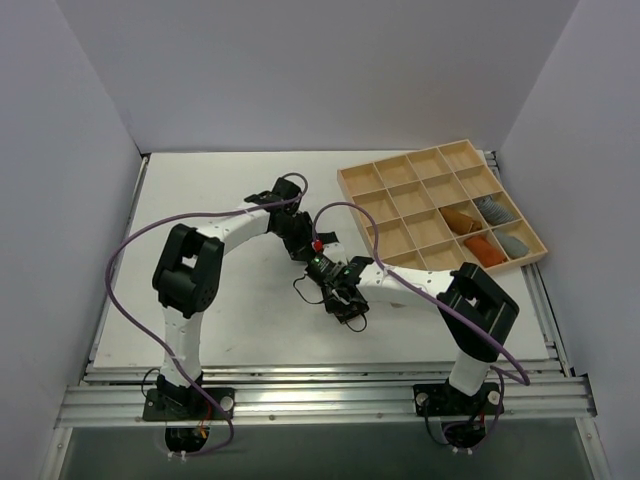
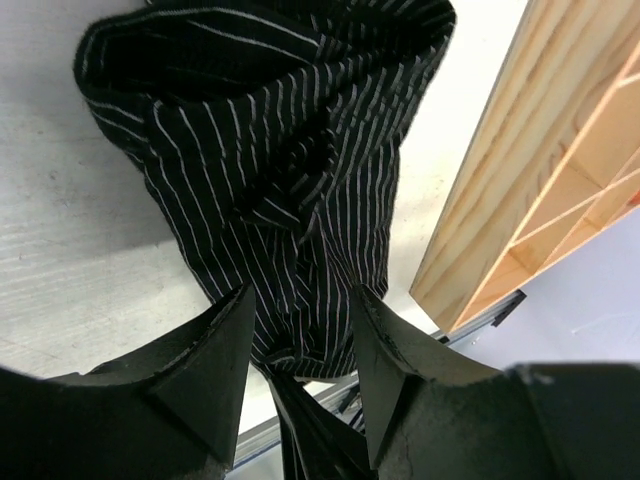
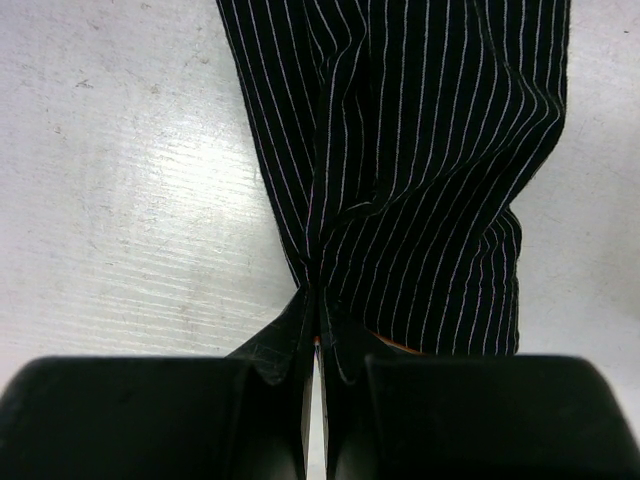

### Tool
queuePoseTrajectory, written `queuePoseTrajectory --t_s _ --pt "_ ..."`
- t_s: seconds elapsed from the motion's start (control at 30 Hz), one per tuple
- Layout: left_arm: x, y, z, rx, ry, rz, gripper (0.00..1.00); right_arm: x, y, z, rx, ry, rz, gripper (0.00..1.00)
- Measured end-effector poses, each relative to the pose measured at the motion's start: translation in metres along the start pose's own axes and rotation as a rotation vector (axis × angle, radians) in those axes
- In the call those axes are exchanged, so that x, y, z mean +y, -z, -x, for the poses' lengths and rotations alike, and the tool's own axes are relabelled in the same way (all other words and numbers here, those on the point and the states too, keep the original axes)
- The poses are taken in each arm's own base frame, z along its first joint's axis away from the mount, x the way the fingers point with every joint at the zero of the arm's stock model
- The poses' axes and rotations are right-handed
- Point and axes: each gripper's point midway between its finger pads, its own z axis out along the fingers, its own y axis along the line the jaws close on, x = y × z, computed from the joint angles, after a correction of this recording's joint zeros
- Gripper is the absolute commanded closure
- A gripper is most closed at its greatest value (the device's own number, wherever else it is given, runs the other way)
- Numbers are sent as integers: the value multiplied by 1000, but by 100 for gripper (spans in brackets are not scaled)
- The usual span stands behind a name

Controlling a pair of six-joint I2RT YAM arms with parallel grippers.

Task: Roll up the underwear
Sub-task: Fold the underwear

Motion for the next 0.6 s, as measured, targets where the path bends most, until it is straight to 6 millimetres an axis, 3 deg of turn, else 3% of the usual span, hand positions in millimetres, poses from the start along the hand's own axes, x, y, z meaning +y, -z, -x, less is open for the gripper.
queuePoseTrajectory --t_s 0.17,0.2,0.43,0.6 --pt "6 -10 4 -9 8 30 60 1 0 0 3 0 4 100" --pt "8 -12 5 -10 10 38 69 1 0 0 3 0 4 100" --pt "13 -19 16 -31 -12 92 97 -1 3 -2 0 -2 7 100" --pt "-1 -12 26 -60 -61 64 98 -6 11 -5 -5 -8 12 100"
